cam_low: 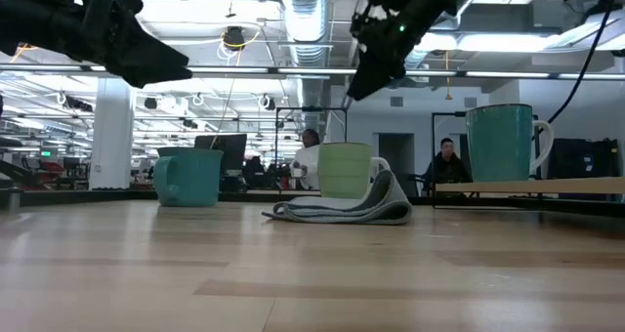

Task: Stack small to large cups/mugs on shelf
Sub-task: Put the green mug on the shelf

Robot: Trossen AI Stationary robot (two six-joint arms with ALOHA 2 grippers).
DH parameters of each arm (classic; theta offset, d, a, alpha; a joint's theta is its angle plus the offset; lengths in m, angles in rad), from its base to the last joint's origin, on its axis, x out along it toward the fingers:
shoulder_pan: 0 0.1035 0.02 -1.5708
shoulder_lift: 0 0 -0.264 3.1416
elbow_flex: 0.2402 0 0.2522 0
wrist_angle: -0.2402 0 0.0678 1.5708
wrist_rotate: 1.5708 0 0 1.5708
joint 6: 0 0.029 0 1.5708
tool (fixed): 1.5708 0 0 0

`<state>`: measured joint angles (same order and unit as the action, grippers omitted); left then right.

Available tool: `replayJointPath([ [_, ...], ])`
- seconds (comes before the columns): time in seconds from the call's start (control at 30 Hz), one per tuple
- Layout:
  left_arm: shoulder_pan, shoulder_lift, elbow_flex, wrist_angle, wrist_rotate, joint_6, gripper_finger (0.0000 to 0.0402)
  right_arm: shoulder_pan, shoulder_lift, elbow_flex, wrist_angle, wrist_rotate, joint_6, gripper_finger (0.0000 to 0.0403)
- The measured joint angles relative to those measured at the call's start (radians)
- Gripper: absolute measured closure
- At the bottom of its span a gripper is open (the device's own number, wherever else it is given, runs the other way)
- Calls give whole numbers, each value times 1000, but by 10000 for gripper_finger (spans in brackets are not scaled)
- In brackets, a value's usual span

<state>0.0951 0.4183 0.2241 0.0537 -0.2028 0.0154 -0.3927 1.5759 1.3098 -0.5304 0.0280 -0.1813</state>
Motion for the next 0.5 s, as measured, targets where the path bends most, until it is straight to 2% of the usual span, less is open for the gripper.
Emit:
replayJointPath([
  [0.5, 0, 0, 0, -22, -20, 0, 120, -29, 122, 0, -26, -8, 83, 138],
])
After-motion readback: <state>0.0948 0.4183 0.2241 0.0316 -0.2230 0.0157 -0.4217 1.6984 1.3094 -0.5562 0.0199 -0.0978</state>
